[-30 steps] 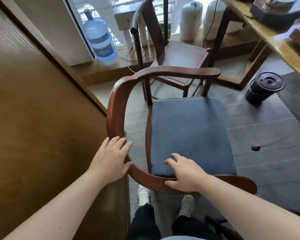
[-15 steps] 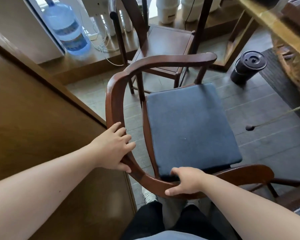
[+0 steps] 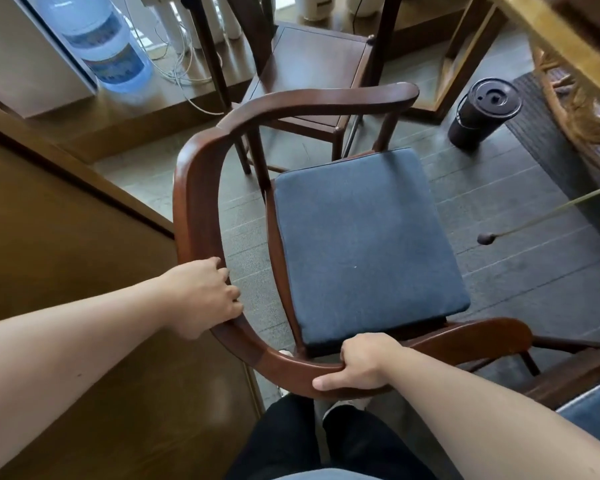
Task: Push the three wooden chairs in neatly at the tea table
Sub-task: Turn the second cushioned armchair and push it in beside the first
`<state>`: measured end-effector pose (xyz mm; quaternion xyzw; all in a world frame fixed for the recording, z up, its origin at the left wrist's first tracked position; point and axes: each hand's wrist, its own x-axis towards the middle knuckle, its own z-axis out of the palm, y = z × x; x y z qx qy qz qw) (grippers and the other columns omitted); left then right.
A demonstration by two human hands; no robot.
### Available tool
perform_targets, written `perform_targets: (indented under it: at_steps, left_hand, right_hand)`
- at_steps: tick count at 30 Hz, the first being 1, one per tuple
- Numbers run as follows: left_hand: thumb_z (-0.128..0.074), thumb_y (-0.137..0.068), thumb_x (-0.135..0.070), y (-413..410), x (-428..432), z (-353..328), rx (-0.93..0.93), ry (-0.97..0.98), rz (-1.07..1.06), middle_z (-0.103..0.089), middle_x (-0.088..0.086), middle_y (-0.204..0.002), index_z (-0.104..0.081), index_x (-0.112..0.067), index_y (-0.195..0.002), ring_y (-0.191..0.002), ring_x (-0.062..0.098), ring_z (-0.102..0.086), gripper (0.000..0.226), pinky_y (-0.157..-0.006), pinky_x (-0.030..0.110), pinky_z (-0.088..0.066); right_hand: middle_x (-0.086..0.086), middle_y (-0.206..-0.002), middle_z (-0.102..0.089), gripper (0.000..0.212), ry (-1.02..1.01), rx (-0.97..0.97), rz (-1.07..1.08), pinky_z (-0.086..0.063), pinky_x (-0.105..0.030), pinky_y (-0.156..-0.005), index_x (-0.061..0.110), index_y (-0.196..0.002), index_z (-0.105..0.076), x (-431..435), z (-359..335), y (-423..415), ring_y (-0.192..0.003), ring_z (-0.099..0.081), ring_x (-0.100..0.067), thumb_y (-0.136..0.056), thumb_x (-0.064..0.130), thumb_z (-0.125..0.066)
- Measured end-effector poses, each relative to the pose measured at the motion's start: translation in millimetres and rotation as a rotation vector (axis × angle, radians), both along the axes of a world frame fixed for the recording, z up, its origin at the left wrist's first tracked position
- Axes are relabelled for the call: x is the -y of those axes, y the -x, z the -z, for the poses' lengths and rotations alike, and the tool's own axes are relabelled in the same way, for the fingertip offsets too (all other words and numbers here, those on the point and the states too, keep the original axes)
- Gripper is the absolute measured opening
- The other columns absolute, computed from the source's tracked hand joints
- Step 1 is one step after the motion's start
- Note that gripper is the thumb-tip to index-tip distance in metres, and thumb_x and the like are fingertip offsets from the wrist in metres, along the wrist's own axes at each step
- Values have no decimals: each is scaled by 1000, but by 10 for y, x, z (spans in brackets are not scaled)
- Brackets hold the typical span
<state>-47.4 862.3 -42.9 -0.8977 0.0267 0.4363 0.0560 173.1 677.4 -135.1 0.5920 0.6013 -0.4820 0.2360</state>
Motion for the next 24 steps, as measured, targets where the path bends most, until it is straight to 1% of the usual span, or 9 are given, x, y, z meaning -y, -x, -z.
perform_targets:
  at_steps: [4, 6, 8, 10, 12, 14, 17, 20, 24]
  left_hand:
    - [-47, -79, -27, -14, 18, -9, -54, -45, -17, -56, 6, -132, -47, -20, -135, -119, 37, -50, 56, -103, 54, -34]
    - [-48, -80, -27, -33, 84, 0, -42, -55, -21, -56, 6, -134, -46, -20, -136, -121, 37, -49, 57, -104, 54, -34]
    - [-46, -80, -27, -107, 214, -1, -4, -41, -29, -58, 6, -132, -47, -20, -135, -117, 38, -52, 55, -103, 54, -35]
    - [-44, -78, -26, -193, 352, -1, 64, -3, -46, -62, 5, -124, -50, -20, -130, -109, 37, -56, 53, -98, 52, -39]
    - [-42, -75, -27, -305, 488, 15, 126, 33, -65, -66, 3, -115, -53, -20, -125, -99, 34, -59, 51, -91, 48, -44]
    - [-42, -74, -28, -417, 604, 32, 163, 55, -85, -68, 1, -108, -56, -21, -120, -92, 31, -62, 49, -87, 47, -48]
    - [-41, -76, -30, -549, 744, 26, 180, 81, -134, -69, 0, -102, -58, -23, -114, -89, 29, -64, 43, -85, 46, -50]
    - [-46, -79, -31, -642, 876, 6, 198, 81, -155, -70, -2, -99, -60, -24, -110, -86, 27, -64, 35, -83, 44, -50]
    - [-49, -83, -29, -712, 1098, 58, 183, 77, -172, -69, 0, -102, -61, -22, -113, -88, 28, -63, 33, -83, 43, -49]
  right_hand:
    - [-8, -113, -67, 104, 45, -30, -5, -47, -42, -89, 13, -109, -67, 17, -46, -36, -104, -60, -30, -63, 98, -31]
    - [-9, -118, -65, 104, 22, -26, -19, -46, -42, -91, 12, -115, -66, 65, -83, -93, -109, -58, -31, -67, 97, -28]
    - [-12, -123, -64, 103, 11, -22, 3, -43, -41, -93, 10, -116, -66, 146, -138, -242, -113, -56, -31, -74, 92, -20]
    - [-13, -129, -61, 100, 38, 2, 18, -39, -42, -97, 9, -119, -64, 224, -177, -420, -119, -52, -32, -80, 87, -14]
    - [-14, -132, -59, 97, 41, 40, 11, -37, -41, -99, 9, -119, -63, 304, -226, -615, -122, -51, -32, -84, 84, -13]
    - [-15, -132, -59, 95, 22, 75, -3, -36, -40, -98, 8, -118, -64, 372, -263, -781, -122, -51, -32, -85, 82, -13]
    - [-16, -131, -59, 96, 5, 112, -17, -36, -40, -99, 8, -117, -64, 448, -295, -949, -122, -51, -33, -84, 83, -14]
    - [-16, -129, -60, 96, 7, 134, -28, -37, -40, -98, 8, -115, -65, 528, -283, -1044, -120, -52, -34, -84, 83, -14]
    - [-18, -130, -60, 92, 27, 130, -45, -36, -38, -98, 5, -116, -64, 674, -227, -1090, -120, -52, -33, -89, 79, -16]
